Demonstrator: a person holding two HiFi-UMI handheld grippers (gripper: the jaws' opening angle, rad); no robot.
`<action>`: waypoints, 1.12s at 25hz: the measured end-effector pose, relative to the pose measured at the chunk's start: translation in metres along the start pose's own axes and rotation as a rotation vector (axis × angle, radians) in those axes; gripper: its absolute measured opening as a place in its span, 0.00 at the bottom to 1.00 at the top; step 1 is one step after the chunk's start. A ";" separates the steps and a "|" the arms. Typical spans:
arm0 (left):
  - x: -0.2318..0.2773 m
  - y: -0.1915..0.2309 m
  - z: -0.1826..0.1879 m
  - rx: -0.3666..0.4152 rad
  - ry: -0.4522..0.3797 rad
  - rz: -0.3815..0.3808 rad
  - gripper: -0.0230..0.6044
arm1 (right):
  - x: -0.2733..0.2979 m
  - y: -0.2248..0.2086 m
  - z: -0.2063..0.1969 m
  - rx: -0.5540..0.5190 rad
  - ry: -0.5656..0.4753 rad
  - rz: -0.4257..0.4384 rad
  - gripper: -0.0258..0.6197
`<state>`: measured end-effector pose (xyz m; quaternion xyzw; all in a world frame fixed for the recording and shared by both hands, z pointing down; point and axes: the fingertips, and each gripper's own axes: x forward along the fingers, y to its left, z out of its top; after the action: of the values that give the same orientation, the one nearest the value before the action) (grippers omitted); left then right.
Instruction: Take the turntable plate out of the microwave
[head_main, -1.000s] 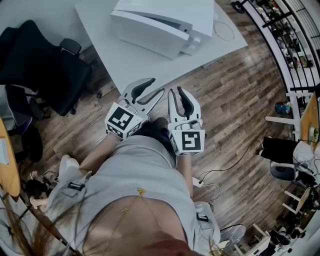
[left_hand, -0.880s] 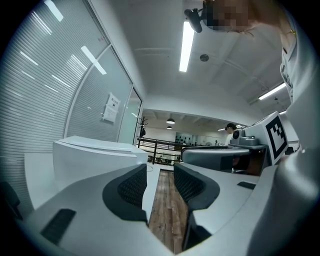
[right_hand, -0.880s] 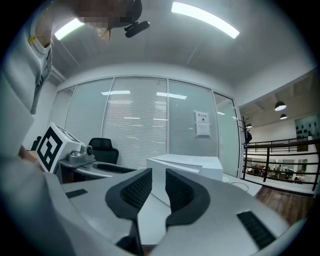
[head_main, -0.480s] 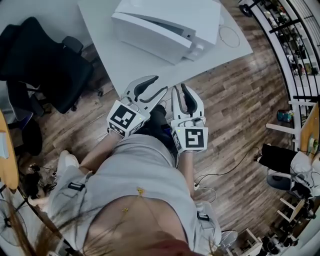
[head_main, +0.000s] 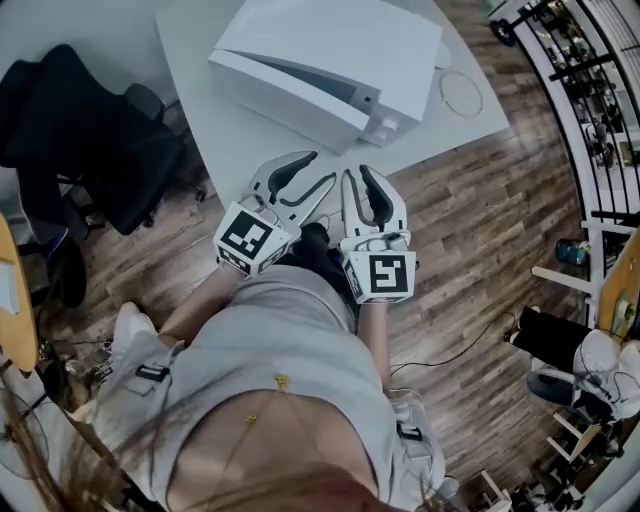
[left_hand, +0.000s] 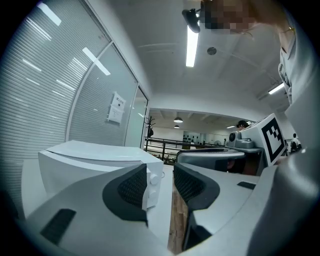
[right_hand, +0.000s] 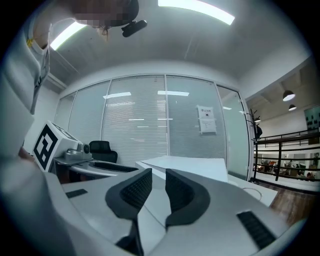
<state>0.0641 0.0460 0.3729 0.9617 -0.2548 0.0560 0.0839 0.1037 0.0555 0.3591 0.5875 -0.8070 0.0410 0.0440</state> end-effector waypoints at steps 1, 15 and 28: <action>0.006 0.003 0.002 -0.001 0.002 0.006 0.31 | 0.004 -0.006 0.002 -0.001 -0.001 0.007 0.17; 0.052 0.012 0.002 -0.007 0.014 0.106 0.31 | 0.050 -0.075 -0.015 0.012 0.053 0.093 0.15; 0.050 0.023 0.001 -0.037 0.006 0.183 0.31 | 0.107 -0.082 -0.051 0.079 0.181 0.281 0.15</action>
<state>0.0962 0.0019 0.3826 0.9326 -0.3422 0.0616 0.0970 0.1507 -0.0646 0.4239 0.4641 -0.8717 0.1310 0.0873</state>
